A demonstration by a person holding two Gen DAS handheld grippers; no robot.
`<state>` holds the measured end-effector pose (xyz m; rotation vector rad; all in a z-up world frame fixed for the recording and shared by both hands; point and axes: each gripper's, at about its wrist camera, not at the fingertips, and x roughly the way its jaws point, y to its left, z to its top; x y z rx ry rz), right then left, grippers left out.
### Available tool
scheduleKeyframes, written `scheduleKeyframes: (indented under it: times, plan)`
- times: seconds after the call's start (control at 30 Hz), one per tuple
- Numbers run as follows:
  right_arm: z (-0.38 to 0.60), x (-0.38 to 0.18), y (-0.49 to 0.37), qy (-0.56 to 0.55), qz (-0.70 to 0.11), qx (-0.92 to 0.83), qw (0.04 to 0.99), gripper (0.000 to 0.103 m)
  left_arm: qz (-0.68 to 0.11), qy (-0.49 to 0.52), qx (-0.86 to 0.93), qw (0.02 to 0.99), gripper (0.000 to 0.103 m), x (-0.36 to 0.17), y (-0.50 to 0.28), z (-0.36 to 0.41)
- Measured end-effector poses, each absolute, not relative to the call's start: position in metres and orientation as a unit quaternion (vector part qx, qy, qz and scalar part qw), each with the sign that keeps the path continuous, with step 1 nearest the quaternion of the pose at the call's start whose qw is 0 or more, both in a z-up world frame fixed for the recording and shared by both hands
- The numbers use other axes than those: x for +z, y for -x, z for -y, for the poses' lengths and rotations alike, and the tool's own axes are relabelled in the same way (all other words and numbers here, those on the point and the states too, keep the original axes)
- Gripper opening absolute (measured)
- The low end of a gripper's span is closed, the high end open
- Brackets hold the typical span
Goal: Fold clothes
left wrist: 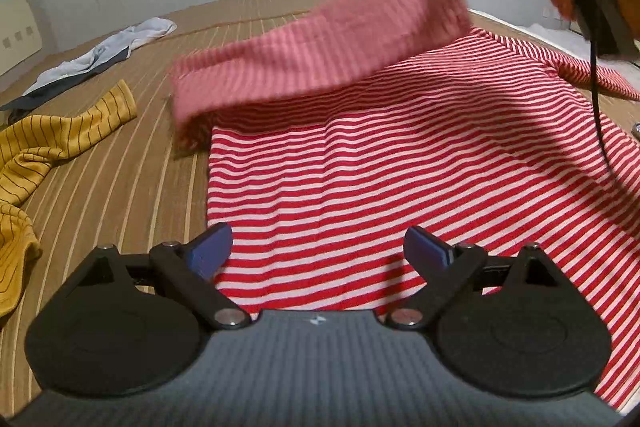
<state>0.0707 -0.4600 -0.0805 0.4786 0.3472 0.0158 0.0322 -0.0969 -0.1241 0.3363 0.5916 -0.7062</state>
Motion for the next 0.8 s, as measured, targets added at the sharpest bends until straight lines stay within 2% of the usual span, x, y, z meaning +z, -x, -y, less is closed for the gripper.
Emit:
scheduleKeyframes:
  times: [0.23, 0.3, 0.33, 0.37, 0.43, 0.53, 0.63, 0.7, 0.73, 0.8]
  plan:
    - [0.528, -0.100, -0.083, -0.208, -0.233, -0.087, 0.946, 0.006, -0.287, -0.159, -0.344, 0.880, 0.095, -0.126, -0.034, 0.099]
    - [0.537, -0.112, -0.087, -0.207, -0.247, -0.109, 0.940, 0.018, -0.289, -0.161, -0.344, 0.879, 0.095, -0.128, -0.036, 0.100]
    - [0.538, -0.117, -0.085, -0.203, -0.250, -0.121, 0.939, 0.034, -0.289, -0.161, -0.343, 0.879, 0.095, -0.128, -0.036, 0.101]
    - [0.537, -0.120, -0.079, -0.194, -0.249, -0.133, 0.940, 0.037, -0.289, -0.162, -0.342, 0.879, 0.095, -0.129, -0.037, 0.101]
    - [0.531, -0.126, -0.066, -0.167, -0.242, -0.149, 0.944, 0.038, -0.290, -0.162, -0.340, 0.880, 0.095, -0.129, -0.038, 0.102]
    - [0.519, -0.141, -0.069, -0.159, -0.274, -0.130, 0.940, 0.045, -0.294, -0.161, -0.336, 0.881, 0.095, -0.130, -0.042, 0.102]
    - [0.506, -0.159, -0.075, -0.156, -0.310, -0.104, 0.932, 0.043, -0.297, -0.163, -0.334, 0.880, 0.095, -0.131, -0.044, 0.103]
    - [0.497, -0.167, -0.079, -0.121, -0.324, -0.110, 0.932, 0.014, -0.297, -0.166, -0.334, 0.879, 0.095, -0.132, -0.043, 0.103]
    - [0.493, -0.167, -0.081, -0.106, -0.326, -0.112, 0.933, 0.007, -0.297, -0.168, -0.334, 0.879, 0.095, -0.132, -0.043, 0.103]
    - [0.489, -0.160, -0.081, -0.099, -0.320, -0.116, 0.935, 0.007, -0.298, -0.170, -0.334, 0.878, 0.095, -0.132, -0.044, 0.103]
